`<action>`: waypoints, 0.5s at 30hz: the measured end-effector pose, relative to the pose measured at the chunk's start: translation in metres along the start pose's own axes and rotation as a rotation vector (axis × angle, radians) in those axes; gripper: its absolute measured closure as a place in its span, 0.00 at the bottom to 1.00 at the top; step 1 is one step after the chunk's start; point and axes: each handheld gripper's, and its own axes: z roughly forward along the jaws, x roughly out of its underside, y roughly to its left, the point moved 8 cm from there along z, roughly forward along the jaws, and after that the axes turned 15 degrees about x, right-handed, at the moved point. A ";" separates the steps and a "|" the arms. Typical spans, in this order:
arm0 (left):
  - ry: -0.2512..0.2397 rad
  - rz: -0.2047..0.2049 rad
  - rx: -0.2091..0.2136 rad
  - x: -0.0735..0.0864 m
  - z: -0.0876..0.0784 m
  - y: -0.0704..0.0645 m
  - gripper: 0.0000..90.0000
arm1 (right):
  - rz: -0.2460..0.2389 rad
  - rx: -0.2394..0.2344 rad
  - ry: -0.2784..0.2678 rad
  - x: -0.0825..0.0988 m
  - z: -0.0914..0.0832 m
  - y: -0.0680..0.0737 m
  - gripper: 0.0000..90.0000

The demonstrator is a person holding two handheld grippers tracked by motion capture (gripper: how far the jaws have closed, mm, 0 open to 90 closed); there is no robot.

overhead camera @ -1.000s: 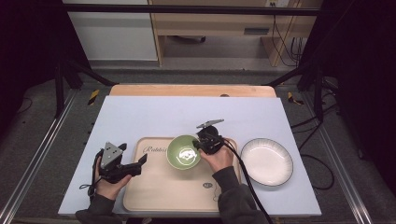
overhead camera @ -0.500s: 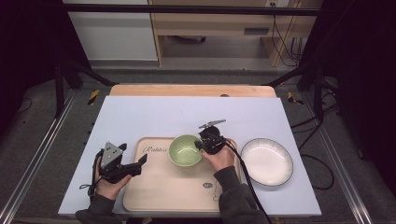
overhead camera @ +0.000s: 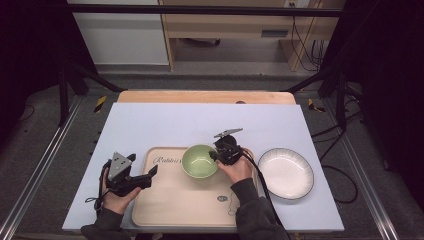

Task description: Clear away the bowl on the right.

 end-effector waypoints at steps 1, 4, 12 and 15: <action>0.000 0.000 0.000 0.000 0.000 0.000 0.15 | -0.008 0.003 -0.009 -0.001 -0.002 0.000 0.85; 0.003 0.003 0.000 0.000 -0.001 0.000 0.15 | -0.020 0.007 -0.040 -0.003 -0.009 -0.001 0.78; 0.002 0.002 -0.001 0.000 -0.001 0.000 0.15 | -0.033 0.023 -0.132 -0.009 -0.029 -0.002 0.58; 0.000 -0.002 -0.001 0.000 -0.001 0.000 0.15 | -0.043 0.020 -0.169 -0.012 -0.038 -0.003 0.50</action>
